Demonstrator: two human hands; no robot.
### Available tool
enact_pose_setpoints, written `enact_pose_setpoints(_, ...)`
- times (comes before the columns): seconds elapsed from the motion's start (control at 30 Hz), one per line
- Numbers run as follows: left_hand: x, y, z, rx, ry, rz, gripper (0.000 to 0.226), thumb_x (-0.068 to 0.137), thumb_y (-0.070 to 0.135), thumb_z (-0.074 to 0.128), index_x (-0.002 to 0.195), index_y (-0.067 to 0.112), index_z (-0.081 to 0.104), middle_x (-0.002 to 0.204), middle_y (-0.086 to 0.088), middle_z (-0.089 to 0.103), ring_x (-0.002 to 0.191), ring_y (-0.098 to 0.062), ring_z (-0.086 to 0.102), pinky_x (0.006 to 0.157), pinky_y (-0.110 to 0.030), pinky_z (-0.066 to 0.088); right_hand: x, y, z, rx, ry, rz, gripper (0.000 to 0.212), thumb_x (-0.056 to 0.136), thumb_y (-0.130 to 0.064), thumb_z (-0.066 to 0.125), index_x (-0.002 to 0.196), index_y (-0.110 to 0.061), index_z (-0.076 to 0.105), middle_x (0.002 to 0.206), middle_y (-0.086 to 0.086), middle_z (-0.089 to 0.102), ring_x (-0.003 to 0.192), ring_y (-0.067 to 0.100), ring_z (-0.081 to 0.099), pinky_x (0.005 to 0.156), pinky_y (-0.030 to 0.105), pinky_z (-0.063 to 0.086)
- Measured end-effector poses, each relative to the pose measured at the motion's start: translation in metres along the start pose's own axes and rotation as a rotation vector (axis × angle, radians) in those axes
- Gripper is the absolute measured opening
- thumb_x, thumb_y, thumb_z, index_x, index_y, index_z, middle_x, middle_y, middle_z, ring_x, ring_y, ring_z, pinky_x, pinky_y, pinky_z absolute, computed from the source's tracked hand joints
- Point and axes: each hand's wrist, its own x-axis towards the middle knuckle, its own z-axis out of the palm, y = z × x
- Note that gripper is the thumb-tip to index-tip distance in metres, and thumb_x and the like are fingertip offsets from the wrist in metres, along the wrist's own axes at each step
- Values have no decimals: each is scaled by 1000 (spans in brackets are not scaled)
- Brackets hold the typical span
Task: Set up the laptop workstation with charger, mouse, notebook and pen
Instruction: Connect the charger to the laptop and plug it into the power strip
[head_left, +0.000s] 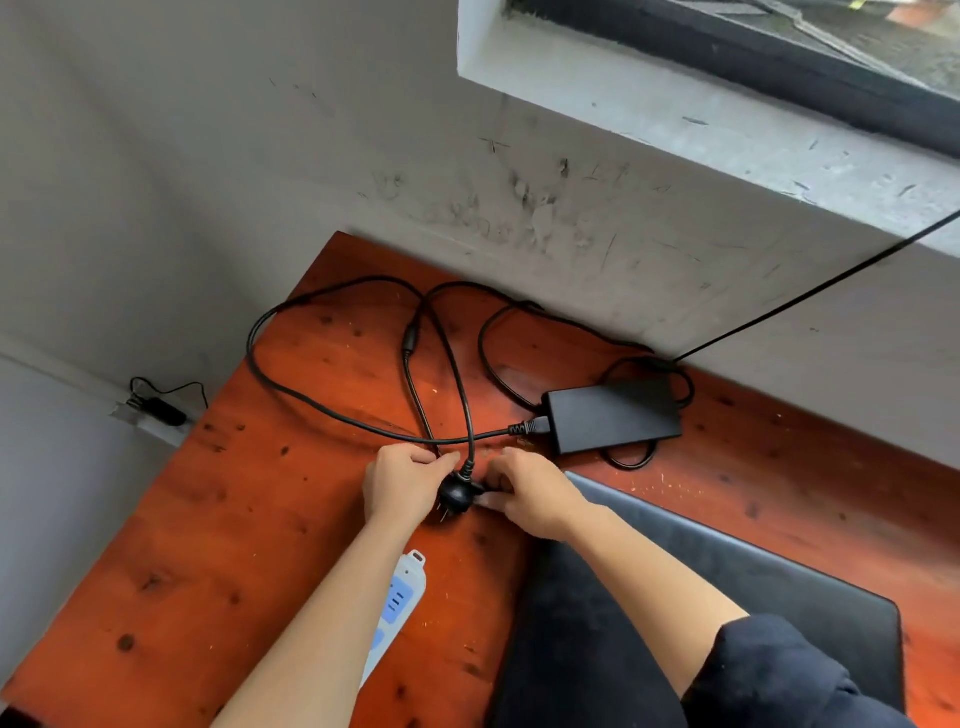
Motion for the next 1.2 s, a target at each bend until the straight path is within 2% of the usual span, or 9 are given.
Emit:
enact_pose_setpoints(0.1,1,0,-2,48,-2,-33,32,70,42,80,88,16,77,90,-3,74,91,-24,65,67,-25,42,-7,2,-4,45,-175,-11,20,84,-40,68,83,-22,58,88,-1,58,80,18,53,65,29,40)
enact_pose_setpoints(0.23,5,5,-5,78,-77,-29,24,71,28,77,58,9,69,63,-8,66,72,-28,61,62,-31,44,-8,-3,-14,58,-248,-4,29,79,-40,73,89,-13,67,87,1,62,79,17,55,65,28,43)
enact_pose_setpoints(0.37,10,-2,-12,-38,-141,-32,20,68,27,82,72,9,75,72,-8,71,72,-25,62,65,-30,45,-12,-11,-13,294,-148,71,40,70,-46,79,92,-15,66,80,-3,61,71,10,56,59,23,43)
enact_pose_setpoints(0.5,8,-11,-15,-66,-191,-22,20,70,27,82,79,11,76,79,-5,73,78,-20,65,66,-28,47,-12,-27,-2,551,113,77,28,82,-43,70,72,-17,65,63,-9,59,57,1,49,55,18,40)
enact_pose_setpoints(0.6,6,-11,-18,-119,-211,-27,15,76,22,78,81,8,73,80,-5,72,77,-19,63,65,-26,46,-8,-37,-1,554,169,52,31,87,-39,66,78,-10,69,72,2,67,63,5,50,62,25,42)
enact_pose_setpoints(0.67,5,-13,-21,-136,-225,-46,7,80,16,74,83,11,70,83,-2,69,81,-17,62,67,-25,45,-6,-41,-5,520,137,60,37,85,-46,66,82,-9,67,70,1,62,62,6,48,59,25,41)
enact_pose_setpoints(0.83,2,-22,-27,-220,-291,-58,12,80,19,74,84,8,75,82,-9,72,75,-18,62,70,-28,46,-3,-46,-12,449,126,10,26,89,-36,63,83,-13,73,85,1,63,78,11,53,70,28,44)
enact_pose_setpoints(0.97,-4,-25,-30,-262,-342,-70,10,81,17,73,84,8,74,76,-5,71,73,-15,62,67,-24,46,-3,-56,-14,536,112,56,27,89,-35,65,76,-11,64,65,-8,57,59,5,49,58,21,40)
enact_pose_setpoints(1.2,-10,-15,-38,-603,-368,-157,10,84,21,70,84,11,71,75,-1,67,76,-16,58,72,-28,43,-1,-77,-43,339,219,-27,30,82,-17,65,55,-18,51,52,-9,46,47,5,38,47,19,32)
